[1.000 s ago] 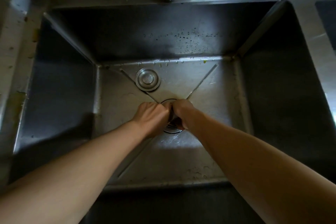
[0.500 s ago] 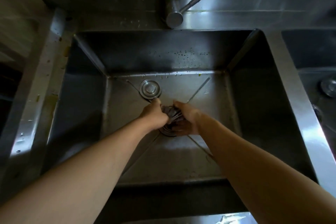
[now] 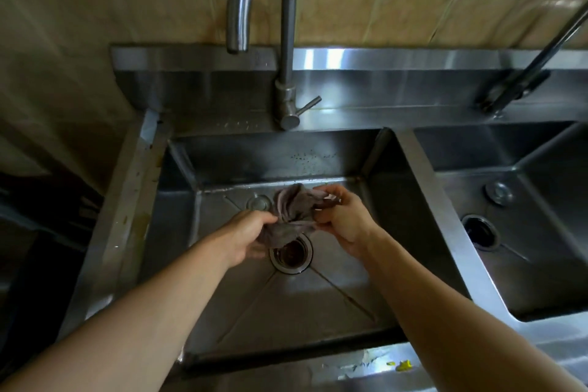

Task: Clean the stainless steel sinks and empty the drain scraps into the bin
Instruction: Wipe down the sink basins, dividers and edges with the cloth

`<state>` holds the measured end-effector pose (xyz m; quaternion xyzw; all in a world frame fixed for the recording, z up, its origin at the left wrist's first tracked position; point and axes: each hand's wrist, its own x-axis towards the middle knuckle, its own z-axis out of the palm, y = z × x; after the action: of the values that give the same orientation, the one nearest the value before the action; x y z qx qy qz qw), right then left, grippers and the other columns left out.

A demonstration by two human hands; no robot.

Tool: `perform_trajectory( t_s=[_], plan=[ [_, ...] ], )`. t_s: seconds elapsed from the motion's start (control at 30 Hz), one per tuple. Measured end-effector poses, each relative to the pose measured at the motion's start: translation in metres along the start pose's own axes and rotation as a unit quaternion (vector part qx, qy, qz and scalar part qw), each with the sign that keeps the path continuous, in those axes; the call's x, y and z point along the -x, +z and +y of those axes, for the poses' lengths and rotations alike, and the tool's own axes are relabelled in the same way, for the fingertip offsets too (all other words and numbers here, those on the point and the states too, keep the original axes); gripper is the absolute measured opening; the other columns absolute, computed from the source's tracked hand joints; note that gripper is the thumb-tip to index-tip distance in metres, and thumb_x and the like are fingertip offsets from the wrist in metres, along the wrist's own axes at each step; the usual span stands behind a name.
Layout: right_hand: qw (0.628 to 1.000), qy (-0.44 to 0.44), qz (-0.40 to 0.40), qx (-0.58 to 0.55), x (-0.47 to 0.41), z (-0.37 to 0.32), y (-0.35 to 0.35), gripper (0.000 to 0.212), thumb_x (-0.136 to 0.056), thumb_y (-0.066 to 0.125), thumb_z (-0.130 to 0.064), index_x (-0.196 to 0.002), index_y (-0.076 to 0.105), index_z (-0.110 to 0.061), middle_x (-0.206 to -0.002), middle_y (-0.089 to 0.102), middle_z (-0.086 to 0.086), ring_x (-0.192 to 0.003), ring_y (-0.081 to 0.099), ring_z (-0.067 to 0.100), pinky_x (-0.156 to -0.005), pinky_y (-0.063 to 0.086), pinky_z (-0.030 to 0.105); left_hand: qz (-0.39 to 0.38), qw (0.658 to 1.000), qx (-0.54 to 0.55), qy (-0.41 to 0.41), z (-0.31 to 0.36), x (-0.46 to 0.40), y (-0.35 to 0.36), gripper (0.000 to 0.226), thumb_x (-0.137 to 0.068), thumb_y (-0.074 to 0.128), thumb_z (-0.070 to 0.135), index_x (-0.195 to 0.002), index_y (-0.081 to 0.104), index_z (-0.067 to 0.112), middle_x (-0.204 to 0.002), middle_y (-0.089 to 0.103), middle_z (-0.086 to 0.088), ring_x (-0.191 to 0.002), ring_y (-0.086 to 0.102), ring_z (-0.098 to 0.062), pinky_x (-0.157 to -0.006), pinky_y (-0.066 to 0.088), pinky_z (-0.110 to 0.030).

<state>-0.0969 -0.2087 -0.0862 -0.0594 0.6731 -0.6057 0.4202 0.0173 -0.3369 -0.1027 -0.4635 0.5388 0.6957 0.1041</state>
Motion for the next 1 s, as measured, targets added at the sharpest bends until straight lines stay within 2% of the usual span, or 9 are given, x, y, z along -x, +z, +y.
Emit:
perform_trajectory(
  t_s=[0.17,0.33,0.4,0.53,0.67,0.73,0.83,0.93,1.0],
  plan=[
    [0.998,-0.061,-0.033,-0.004,0.03,-0.034,0.016,0.05,-0.074,0.03,0.031,-0.084,0.054,-0.011,-0.08,0.06,0.008,-0.073,0.059,0.02,-0.055,0.052,0.027,-0.05,0.997,0.051,0.034,0.03,0.033,-0.001,0.013,-0.091,0.055,0.024,-0.098,0.062,0.016,-0.094,0.067,-0.01,-0.086,0.061,-0.024,-0.07,0.05,-0.032],
    [0.992,-0.053,0.094,0.068,0.044,-0.045,0.004,0.04,-0.082,0.048,0.019,-0.108,0.057,-0.011,-0.09,0.058,0.006,-0.076,0.059,0.017,-0.054,0.049,0.021,0.002,0.99,0.077,0.116,0.05,0.05,-0.005,0.015,-0.092,0.055,0.005,-0.087,0.064,0.016,-0.086,0.066,-0.008,-0.082,0.061,-0.023,-0.075,0.046,-0.03],
    [0.982,-0.033,0.127,0.136,0.049,-0.046,-0.004,0.035,-0.085,0.051,0.012,-0.113,0.059,-0.007,-0.095,0.061,0.007,-0.081,0.059,0.017,-0.063,0.051,0.024,0.015,0.983,0.129,0.13,0.057,0.051,-0.008,0.013,-0.092,0.056,0.009,-0.085,0.065,0.016,-0.084,0.066,-0.008,-0.085,0.061,-0.026,-0.083,0.044,-0.034],
    [0.943,0.026,0.082,0.322,0.06,-0.053,-0.006,0.036,-0.082,0.061,0.005,-0.115,0.061,-0.01,-0.106,0.062,0.005,-0.095,0.06,0.017,-0.083,0.052,0.026,-0.017,0.964,0.226,0.141,0.069,0.055,-0.002,0.014,-0.096,0.05,0.015,-0.088,0.061,0.012,-0.079,0.063,-0.008,-0.071,0.057,-0.02,-0.067,0.04,-0.032],
    [0.986,-0.013,0.039,0.164,0.057,-0.064,-0.009,0.071,-0.072,0.075,-0.004,-0.134,0.041,-0.016,-0.124,0.057,0.006,-0.108,0.057,0.021,-0.093,0.049,0.034,-0.112,0.957,0.242,0.111,0.078,0.071,0.009,0.02,-0.097,0.043,0.018,-0.107,0.057,0.006,-0.093,0.064,-0.016,-0.086,0.059,-0.029,-0.084,0.045,-0.044],
    [0.991,-0.04,0.021,0.129,0.053,-0.073,-0.013,0.059,-0.074,0.076,-0.007,-0.128,0.05,-0.011,-0.12,0.062,0.01,-0.108,0.06,0.025,-0.095,0.05,0.038,-0.139,0.964,0.2,0.106,0.084,0.081,0.014,0.024,-0.098,0.042,0.021,-0.106,0.059,0.007,-0.096,0.066,-0.017,-0.09,0.06,-0.031,-0.087,0.044,-0.044],
    [0.979,-0.077,0.064,0.179,0.05,-0.084,-0.024,0.027,-0.082,0.069,-0.005,-0.108,0.062,-0.005,-0.107,0.067,0.012,-0.1,0.063,0.027,-0.086,0.052,0.034,-0.068,0.984,0.089,0.141,0.093,0.09,0.022,0.019,-0.098,0.045,0.023,-0.099,0.06,0.011,-0.099,0.066,-0.016,-0.09,0.06,-0.029,-0.086,0.044,-0.037],
    [0.976,-0.085,0.116,0.163,0.046,-0.091,-0.044,0.021,-0.074,0.078,-0.009,-0.085,0.06,-0.007,-0.092,0.067,0.016,-0.088,0.063,0.029,-0.085,0.054,0.042,0.077,0.977,0.007,0.201,0.101,0.088,0.031,0.017,-0.096,0.054,0.018,-0.092,0.065,0.007,-0.094,0.068,-0.013,-0.084,0.065,-0.025,-0.076,0.052,-0.024],
    [0.984,-0.08,0.101,0.127,0.046,-0.096,-0.058,0.023,-0.071,0.08,-0.011,-0.082,0.06,-0.007,-0.093,0.068,0.018,-0.089,0.064,0.033,-0.087,0.054,0.047,0.116,0.972,0.011,0.206,0.104,0.087,0.041,0.019,-0.094,0.058,0.02,-0.093,0.069,0.004,-0.098,0.071,-0.015,-0.094,0.067,-0.029,-0.093,0.05,-0.033]
  ],
)
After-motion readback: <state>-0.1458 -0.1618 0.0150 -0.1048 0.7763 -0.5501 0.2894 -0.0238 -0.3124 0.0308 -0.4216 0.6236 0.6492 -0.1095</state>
